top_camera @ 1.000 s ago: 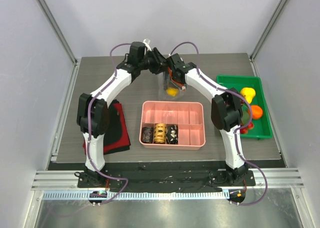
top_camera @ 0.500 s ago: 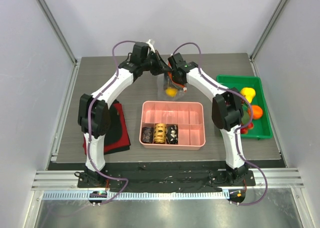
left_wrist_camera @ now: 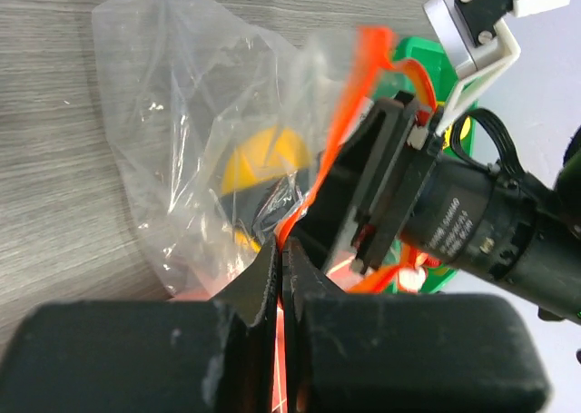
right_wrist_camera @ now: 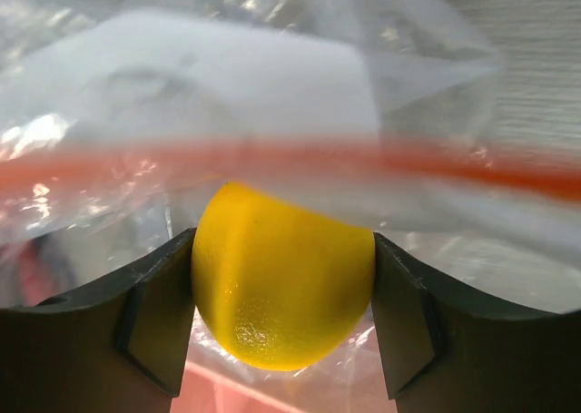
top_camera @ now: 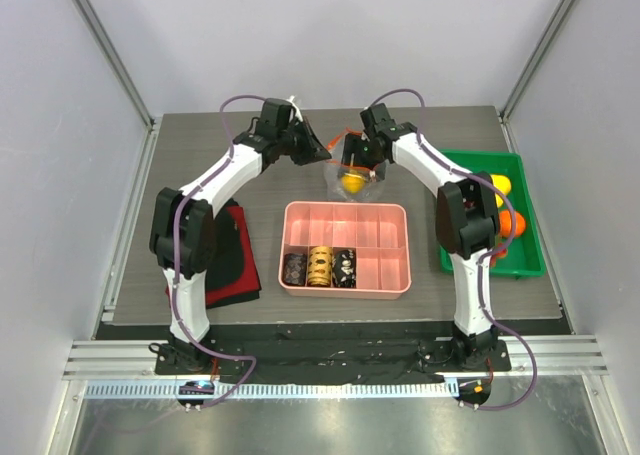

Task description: Open the zip-top bag and remove the fake food

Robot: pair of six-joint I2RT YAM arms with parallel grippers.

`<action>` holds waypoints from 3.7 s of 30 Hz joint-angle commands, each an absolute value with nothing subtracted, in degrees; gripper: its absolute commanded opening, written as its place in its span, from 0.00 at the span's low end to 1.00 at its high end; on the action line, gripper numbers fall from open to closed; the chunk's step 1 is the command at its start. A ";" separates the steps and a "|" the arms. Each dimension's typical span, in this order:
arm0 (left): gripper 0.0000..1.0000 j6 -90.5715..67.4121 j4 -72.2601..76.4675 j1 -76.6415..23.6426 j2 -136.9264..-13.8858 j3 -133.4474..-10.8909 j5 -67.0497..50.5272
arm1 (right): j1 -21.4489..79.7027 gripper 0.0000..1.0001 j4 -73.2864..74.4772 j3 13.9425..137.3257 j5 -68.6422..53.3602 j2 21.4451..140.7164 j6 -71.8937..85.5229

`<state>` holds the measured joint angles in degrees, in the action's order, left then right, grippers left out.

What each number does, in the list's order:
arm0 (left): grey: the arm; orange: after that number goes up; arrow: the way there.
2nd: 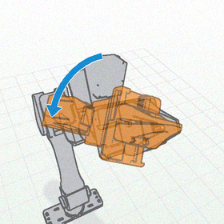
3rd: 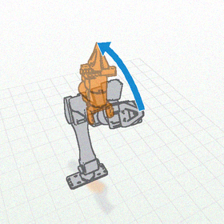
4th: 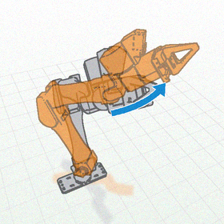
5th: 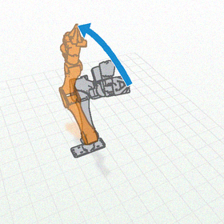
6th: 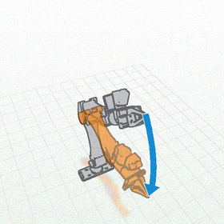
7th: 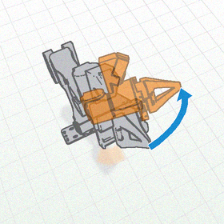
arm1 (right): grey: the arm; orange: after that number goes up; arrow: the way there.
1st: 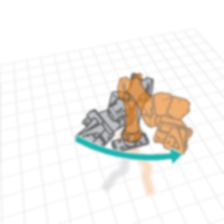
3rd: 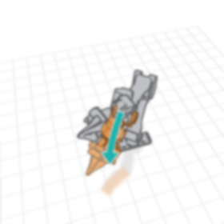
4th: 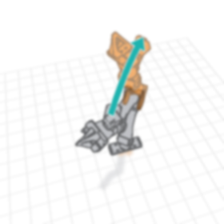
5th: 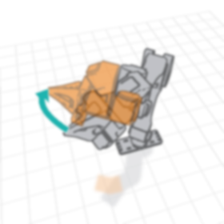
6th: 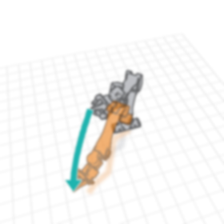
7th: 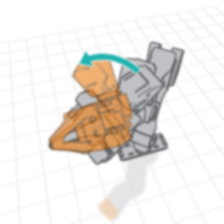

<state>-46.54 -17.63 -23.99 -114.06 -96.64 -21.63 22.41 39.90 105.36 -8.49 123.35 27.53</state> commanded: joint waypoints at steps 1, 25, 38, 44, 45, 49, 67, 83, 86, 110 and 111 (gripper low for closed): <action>0.00 -48.16 -15.65 -23.99 -113.99 -97.91 -22.76 | 22.76 0.01 36.93 108.71 -18.61 117.25 31.54; 0.00 -44.21 -20.92 -25.66 -111.80 -98.96 -21.97 | 18.37 0.02 15.09 95.08 -25.95 106.43 49.76; 0.00 -51.15 -13.27 -28.58 -109.95 -94.04 -18.81 | 20.66 0.02 10.47 91.14 -16.40 102.40 60.12; 0.00 -50.63 -13.62 -25.84 -111.18 -95.80 -22.41 | 18.55 0.02 -3.30 83.95 -31.45 99.94 65.99; 0.00 -50.19 -13.97 -25.84 -111.36 -96.06 -22.67 | 18.63 0.02 -10.04 82.63 -33.99 99.67 67.83; 0.00 -52.11 -11.88 -26.19 -111.01 -95.28 -24.69 | 19.33 0.02 -28.10 81.90 -36.82 102.82 81.78; 0.00 -45.97 -26.78 -26.37 -109.07 -107.38 -8.81 | 10.21 0.02 26.97 101.44 -20.14 98.98 48.11; 0.00 -27.53 -52.21 -27.25 -120.75 -131.22 19.07 | 1.85 0.05 53.70 94.48 19.59 92.27 19.34; 0.00 -24.80 -52.21 -27.25 -123.13 -132.01 18.81 | 1.50 0.07 52.48 95.10 20.82 95.53 18.63; 0.90 -35.15 -40.96 -27.60 -106.89 -119.37 0.45 | -1.58 1.00 52.91 101.69 25.22 110.83 12.66; 0.91 -36.03 -39.91 -28.21 -104.44 -117.79 -2.43 | -1.58 1.00 53.17 101.17 25.92 110.05 12.74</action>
